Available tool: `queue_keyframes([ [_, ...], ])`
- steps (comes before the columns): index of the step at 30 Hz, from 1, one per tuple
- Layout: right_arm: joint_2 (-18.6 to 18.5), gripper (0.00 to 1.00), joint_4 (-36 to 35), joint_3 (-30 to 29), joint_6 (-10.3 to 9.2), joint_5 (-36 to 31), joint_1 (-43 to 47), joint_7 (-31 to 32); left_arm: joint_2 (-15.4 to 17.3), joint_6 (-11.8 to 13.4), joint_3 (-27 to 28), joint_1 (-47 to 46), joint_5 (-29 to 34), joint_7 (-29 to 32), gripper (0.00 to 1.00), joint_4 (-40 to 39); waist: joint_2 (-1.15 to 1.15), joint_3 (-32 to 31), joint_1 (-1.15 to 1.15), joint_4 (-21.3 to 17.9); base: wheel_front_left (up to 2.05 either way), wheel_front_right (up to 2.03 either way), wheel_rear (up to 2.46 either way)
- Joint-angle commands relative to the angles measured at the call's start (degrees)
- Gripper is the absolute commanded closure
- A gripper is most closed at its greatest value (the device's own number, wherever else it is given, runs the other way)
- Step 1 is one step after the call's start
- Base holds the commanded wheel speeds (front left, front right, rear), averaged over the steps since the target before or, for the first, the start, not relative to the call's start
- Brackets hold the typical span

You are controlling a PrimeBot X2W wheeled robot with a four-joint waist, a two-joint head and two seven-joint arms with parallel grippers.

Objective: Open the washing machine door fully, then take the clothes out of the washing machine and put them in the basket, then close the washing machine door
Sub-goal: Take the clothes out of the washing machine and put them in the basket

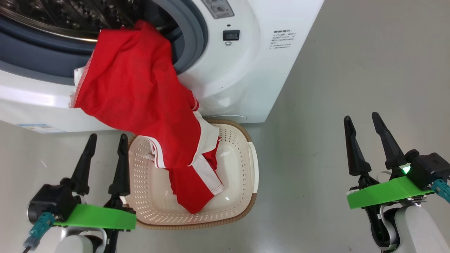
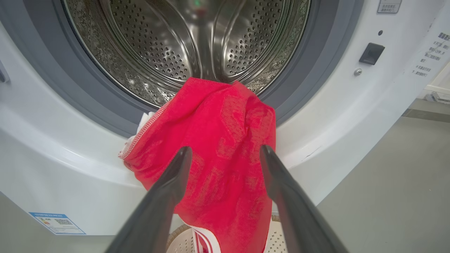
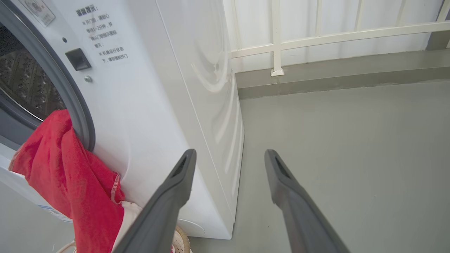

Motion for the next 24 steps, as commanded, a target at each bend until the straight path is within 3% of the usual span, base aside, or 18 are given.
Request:
queue_keyframes([
  [1, -0.11, 0.0, -1.41, 1.08, 0.28, -0.09, 0.93, -0.36, 0.96, 0.1, 1.72, -0.18, -0.25, -0.28, 0.0, -1.31, 0.0, 0.05, 0.0, 0.03, 0.0, 0.0, 0.0],
  [13, -0.11, 0.0, -1.54, 1.08, 0.28, -0.32, 0.24, -0.36, 3.02, 0.1, -1.31, -8.76, -1.62, -0.28, 0.0, 3.6, 0.0, 1.5, 0.0, 1.03, 0.0, 0.0, 0.0],
  [24, -0.11, 0.0, -1.35, 1.62, 0.28, -0.31, -1.25, -0.36, 6.72, 0.1, -6.61, -24.04, -4.67, -0.28, 0.0, 18.19, 0.0, 3.35, 0.0, 1.14, 0.0, 0.0, 0.0],
])
